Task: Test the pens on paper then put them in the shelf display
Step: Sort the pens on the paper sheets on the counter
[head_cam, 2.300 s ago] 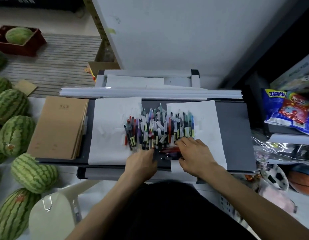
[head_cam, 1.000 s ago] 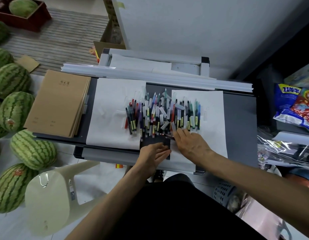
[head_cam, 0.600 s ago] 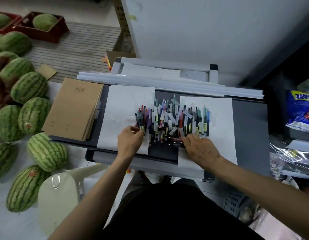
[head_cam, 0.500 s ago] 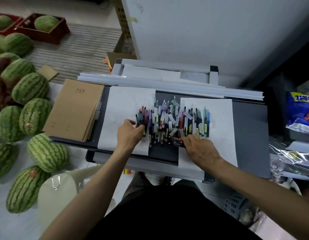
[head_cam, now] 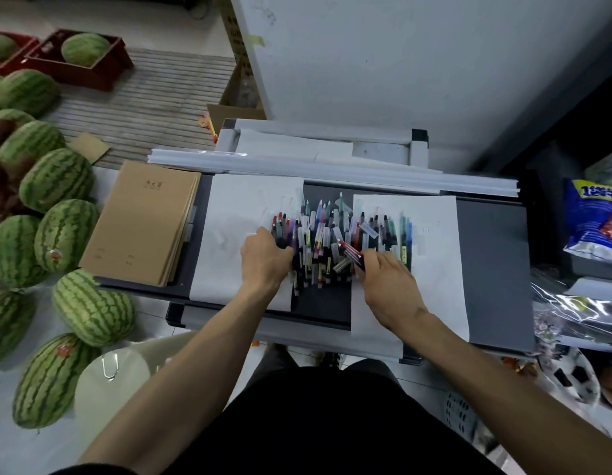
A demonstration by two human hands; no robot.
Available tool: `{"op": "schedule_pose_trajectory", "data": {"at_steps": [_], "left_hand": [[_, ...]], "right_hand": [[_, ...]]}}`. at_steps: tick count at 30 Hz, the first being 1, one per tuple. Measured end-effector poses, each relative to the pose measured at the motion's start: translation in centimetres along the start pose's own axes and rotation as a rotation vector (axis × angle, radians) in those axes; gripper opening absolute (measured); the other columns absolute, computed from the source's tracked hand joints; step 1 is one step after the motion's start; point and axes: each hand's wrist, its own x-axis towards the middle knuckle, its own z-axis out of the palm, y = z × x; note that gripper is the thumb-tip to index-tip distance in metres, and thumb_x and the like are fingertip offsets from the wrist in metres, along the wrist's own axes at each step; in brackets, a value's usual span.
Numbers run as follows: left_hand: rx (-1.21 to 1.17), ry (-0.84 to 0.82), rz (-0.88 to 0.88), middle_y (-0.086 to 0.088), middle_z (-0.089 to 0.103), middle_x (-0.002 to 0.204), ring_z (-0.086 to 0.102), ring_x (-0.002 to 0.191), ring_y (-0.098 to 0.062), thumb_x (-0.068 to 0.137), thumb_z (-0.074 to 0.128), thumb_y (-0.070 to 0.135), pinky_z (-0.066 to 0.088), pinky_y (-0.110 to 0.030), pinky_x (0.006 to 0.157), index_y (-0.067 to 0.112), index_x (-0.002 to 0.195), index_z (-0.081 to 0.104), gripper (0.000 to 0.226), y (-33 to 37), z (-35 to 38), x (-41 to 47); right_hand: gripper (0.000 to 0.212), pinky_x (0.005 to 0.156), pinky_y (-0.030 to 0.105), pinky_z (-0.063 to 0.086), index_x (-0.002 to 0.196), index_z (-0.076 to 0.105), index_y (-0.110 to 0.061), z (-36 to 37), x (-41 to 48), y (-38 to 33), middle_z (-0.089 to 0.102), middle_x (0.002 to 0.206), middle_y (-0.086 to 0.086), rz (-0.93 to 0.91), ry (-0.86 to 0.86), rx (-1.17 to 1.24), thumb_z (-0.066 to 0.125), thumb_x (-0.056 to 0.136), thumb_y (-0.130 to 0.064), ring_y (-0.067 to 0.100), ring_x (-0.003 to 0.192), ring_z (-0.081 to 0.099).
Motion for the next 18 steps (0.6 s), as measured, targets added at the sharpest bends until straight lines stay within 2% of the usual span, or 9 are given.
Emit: {"op": "schedule_pose_trajectory", "data": {"at_steps": [3,7,10,13,16,18], "left_hand": [[-0.024,0.032,0.031,-0.01,0.065,0.077,0.06,0.072,-0.032,0.085,0.069,0.02,0.045,-0.038,0.058,0.006,0.082,0.064,0.016,-0.2,0.5,-0.2],[-0.067,0.056,0.037,-0.002,0.062,0.063,0.058,0.061,-0.02,0.084,0.068,0.014,0.034,-0.029,0.046,0.012,0.067,0.064,0.018,-0.4,1.1,-0.7],[-0.095,0.053,0.027,0.0,0.062,0.063,0.055,0.058,-0.014,0.087,0.068,0.012,0.029,-0.023,0.045,0.013,0.069,0.068,0.017,-0.4,1.0,-0.7],[-0.116,0.03,0.008,-0.004,0.064,0.069,0.059,0.066,-0.025,0.09,0.065,0.011,0.037,-0.031,0.054,0.009,0.075,0.068,0.015,-0.5,0.9,-0.4],[-0.135,0.014,-0.009,-0.005,0.061,0.073,0.06,0.072,-0.031,0.094,0.058,0.004,0.042,-0.036,0.062,0.007,0.078,0.062,0.016,-0.4,0.9,-0.4],[-0.152,-0.009,-0.02,-0.008,0.063,0.079,0.063,0.075,-0.032,0.096,0.055,0.002,0.051,-0.045,0.065,0.003,0.087,0.061,0.012,-0.2,1.1,-0.4]], "right_hand": [[0.01,0.073,0.035,0.038,0.112,0.052,-0.01,-0.2,0.5,-0.3,0.061,0.093,0.006,0.023,0.013,0.08,0.054,0.106,-0.017,0.027,0.088,0.05],[0.016,0.061,0.037,0.041,0.111,0.051,-0.007,-0.6,0.8,-1.5,0.054,0.083,0.006,0.018,0.055,0.16,0.051,0.108,-0.023,0.027,0.076,0.048],[0.019,0.057,0.038,0.042,0.105,0.048,-0.006,-0.4,1.1,-2.6,0.047,0.079,0.002,0.031,0.075,0.267,0.05,0.108,-0.024,0.026,0.071,0.045],[0.021,0.052,0.036,0.038,0.102,0.043,-0.014,0.1,1.5,-3.3,0.054,0.077,0.002,0.105,0.055,0.447,0.043,0.11,-0.034,0.022,0.067,0.051],[0.021,0.045,0.026,0.036,0.105,0.041,-0.022,0.4,1.9,-3.9,0.057,0.067,0.001,0.179,0.04,0.626,0.04,0.111,-0.041,0.013,0.053,0.052],[0.025,0.044,0.024,0.041,0.11,0.044,-0.019,0.7,2.0,-4.4,0.058,0.064,0.007,0.221,0.053,0.751,0.042,0.11,-0.044,0.016,0.05,0.053]]}}
